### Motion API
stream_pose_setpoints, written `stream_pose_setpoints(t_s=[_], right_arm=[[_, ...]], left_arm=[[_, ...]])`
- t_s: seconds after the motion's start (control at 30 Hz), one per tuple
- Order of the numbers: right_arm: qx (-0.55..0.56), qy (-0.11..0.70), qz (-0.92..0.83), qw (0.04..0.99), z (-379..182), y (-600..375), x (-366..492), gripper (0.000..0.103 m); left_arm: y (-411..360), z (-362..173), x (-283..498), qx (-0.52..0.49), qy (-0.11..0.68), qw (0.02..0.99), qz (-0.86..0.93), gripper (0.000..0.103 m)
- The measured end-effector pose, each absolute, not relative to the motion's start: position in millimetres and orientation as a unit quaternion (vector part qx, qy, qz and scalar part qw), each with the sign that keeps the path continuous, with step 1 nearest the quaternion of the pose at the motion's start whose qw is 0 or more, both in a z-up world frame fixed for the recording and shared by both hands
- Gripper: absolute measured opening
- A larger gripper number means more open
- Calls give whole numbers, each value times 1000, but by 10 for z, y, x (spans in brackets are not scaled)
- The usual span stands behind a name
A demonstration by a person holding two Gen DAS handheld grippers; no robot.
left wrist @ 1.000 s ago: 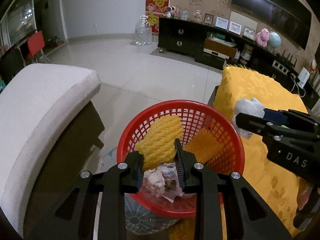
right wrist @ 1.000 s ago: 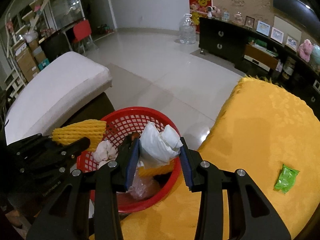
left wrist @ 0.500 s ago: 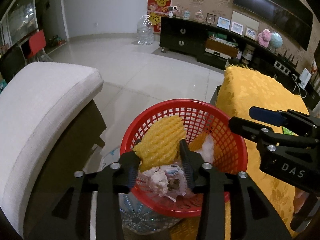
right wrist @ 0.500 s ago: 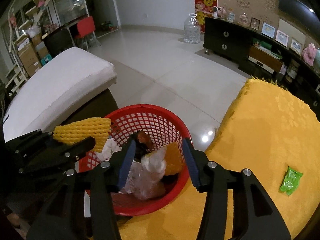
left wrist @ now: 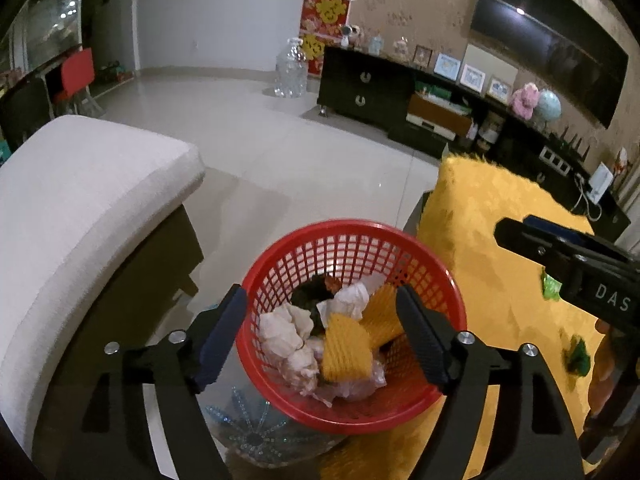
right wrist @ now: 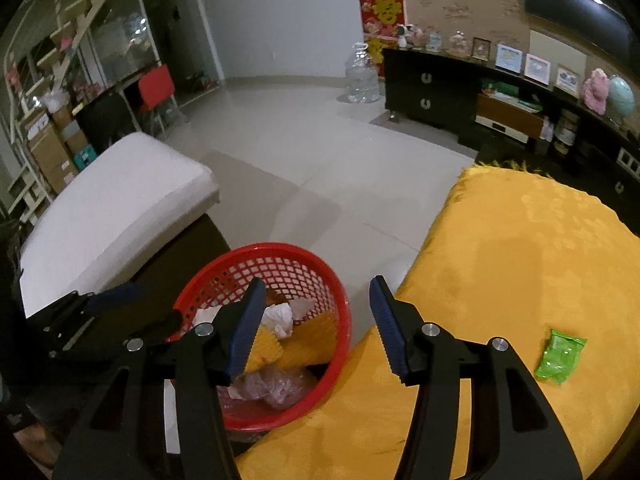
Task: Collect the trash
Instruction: 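Move both tools back over the table toward the green items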
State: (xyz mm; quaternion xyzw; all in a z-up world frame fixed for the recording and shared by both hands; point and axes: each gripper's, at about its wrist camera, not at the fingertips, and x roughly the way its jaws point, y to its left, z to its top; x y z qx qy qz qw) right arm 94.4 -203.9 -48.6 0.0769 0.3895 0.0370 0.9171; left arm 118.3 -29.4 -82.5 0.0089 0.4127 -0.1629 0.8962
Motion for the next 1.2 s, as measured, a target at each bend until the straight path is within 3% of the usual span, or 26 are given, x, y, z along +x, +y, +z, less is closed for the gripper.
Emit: stream_pose_setpoints(t_s=[0.77,1.2], right_arm=[[74,337,-50,937,-293,-2509,390,80],[76,328,-133,932,-252,-3131,-195,81]], left_arm=[[-683,-615,907,57,358,912,-190,84],[-1225,-585,634,80,350,900,-247,84]])
